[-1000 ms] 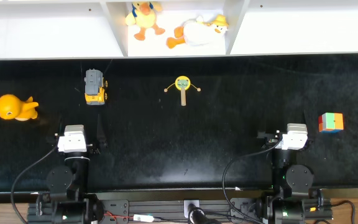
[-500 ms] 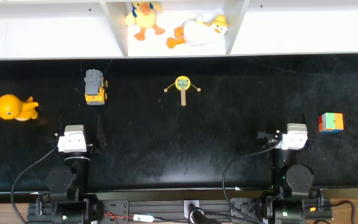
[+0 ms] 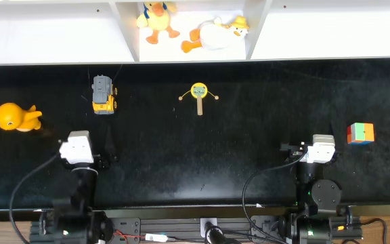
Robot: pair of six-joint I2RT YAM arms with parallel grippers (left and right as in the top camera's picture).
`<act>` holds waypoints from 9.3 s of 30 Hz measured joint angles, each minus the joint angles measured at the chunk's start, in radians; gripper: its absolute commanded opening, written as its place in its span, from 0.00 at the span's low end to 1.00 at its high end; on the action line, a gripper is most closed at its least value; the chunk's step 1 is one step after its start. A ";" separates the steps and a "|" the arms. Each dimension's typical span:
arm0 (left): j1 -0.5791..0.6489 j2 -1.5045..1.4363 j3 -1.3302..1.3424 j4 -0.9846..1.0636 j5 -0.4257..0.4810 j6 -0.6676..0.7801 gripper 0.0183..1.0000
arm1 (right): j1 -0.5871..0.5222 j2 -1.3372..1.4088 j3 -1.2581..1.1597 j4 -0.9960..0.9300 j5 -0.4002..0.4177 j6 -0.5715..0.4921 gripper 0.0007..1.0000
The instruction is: Store Toys
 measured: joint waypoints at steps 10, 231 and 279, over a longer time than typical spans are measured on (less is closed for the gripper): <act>0.282 0.516 0.441 -0.296 0.243 0.147 1.00 | 0.000 0.000 0.000 0.000 0.000 0.000 1.00; 0.074 1.047 0.556 -0.080 0.200 -0.018 1.00 | 0.000 0.000 0.000 0.000 0.000 0.000 1.00; 0.051 0.904 0.555 -0.179 0.090 0.016 0.40 | 0.000 0.000 0.000 0.000 0.000 0.000 1.00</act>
